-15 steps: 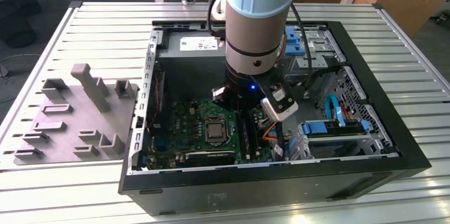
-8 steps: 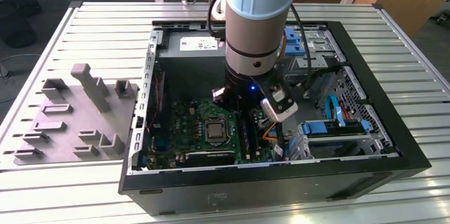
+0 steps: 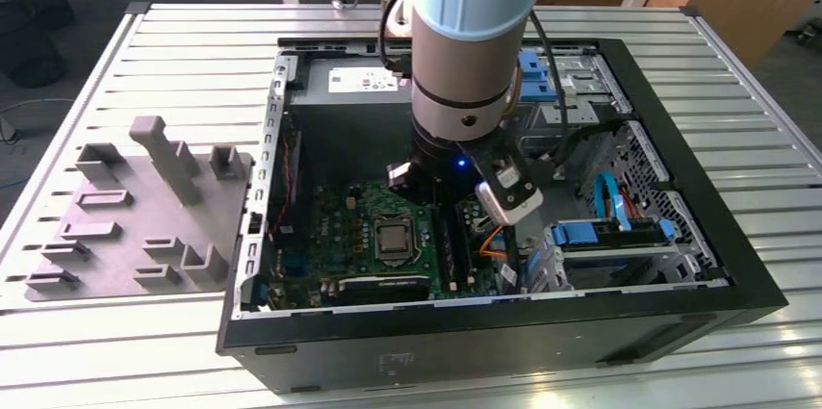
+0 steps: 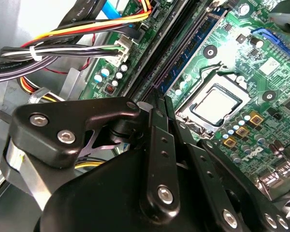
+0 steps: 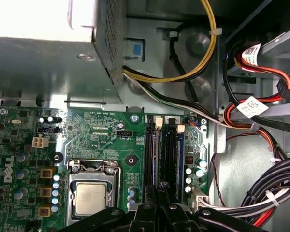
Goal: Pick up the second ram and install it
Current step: 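Insert the second ram into the second slot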
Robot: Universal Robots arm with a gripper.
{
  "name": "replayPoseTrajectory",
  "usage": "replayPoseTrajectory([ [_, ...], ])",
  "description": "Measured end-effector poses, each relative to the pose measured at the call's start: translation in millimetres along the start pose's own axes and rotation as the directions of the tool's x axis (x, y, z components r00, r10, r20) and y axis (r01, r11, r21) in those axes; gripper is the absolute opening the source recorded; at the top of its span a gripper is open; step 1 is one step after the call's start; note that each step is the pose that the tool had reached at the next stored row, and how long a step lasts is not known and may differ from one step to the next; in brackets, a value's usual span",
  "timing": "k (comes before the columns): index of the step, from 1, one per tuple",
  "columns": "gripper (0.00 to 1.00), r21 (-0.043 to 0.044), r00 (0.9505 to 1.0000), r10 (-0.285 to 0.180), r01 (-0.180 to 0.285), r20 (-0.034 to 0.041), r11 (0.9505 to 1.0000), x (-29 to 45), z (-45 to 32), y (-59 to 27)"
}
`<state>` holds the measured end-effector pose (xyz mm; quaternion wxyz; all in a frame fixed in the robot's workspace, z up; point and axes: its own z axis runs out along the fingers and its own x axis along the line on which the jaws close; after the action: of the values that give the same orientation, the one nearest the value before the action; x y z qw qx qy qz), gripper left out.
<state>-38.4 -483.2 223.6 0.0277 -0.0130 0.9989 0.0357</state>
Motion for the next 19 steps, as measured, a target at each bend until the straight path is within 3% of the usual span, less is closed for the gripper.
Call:
replayPoseTrajectory([
  [19,0.13,0.0,1.0,0.0,0.0,0.0001,1.0,0.2,2.5,-1.0],
])
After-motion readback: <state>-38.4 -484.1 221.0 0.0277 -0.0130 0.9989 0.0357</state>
